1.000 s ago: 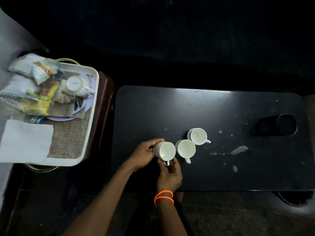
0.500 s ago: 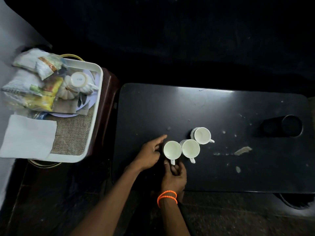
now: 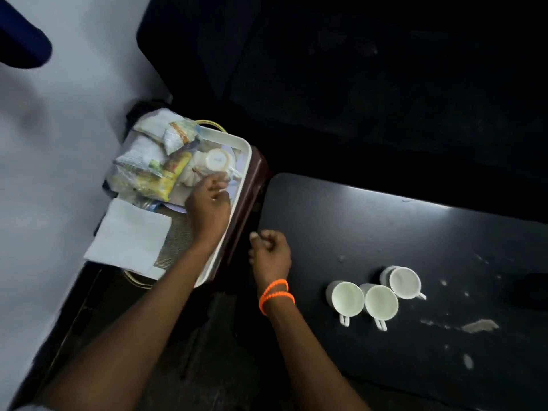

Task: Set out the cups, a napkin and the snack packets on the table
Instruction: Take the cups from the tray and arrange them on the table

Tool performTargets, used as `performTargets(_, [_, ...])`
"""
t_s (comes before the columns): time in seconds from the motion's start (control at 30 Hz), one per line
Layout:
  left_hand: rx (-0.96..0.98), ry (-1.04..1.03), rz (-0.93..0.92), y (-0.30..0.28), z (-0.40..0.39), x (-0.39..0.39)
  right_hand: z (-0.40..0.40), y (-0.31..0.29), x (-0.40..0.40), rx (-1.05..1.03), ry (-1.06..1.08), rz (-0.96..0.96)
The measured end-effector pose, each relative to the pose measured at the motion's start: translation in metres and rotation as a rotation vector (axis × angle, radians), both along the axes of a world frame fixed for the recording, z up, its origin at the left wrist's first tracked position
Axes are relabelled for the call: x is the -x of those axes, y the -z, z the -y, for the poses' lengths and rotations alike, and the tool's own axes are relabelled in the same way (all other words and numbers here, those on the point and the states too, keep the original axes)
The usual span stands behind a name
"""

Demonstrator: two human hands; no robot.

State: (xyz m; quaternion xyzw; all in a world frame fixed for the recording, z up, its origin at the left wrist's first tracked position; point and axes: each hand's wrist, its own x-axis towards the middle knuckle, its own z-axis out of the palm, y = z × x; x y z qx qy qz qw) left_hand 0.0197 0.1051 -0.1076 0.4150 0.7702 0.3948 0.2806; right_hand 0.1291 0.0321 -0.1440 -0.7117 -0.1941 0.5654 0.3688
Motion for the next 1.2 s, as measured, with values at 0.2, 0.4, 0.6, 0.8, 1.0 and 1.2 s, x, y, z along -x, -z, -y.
performTargets(0.2, [0.296,-0.067,0.181,0.003,-0.032,0.06,-0.091,-0.034,0.049,-0.358,-0.399,0.18])
performTargets(0.4, [0.404,0.042,0.678,0.008,-0.038,0.067,-0.13,-0.032,0.059,-0.238,-0.615,0.31])
performTargets(0.6, [0.285,-0.03,0.812,0.009,-0.036,0.069,-0.14,-0.029,0.042,-0.115,-0.536,0.016])
performTargets(0.8, [0.022,0.003,0.938,0.002,-0.012,0.054,-0.124,-0.036,0.001,-0.227,-0.389,-0.32])
performTargets(1.0, [0.137,0.299,0.775,0.002,0.009,0.003,-0.104,-0.026,-0.101,-0.191,-0.475,-0.452])
performTargets(1.2, [0.292,0.531,0.488,0.039,0.039,-0.088,-0.08,-0.02,-0.185,-0.105,-0.756,-0.086])
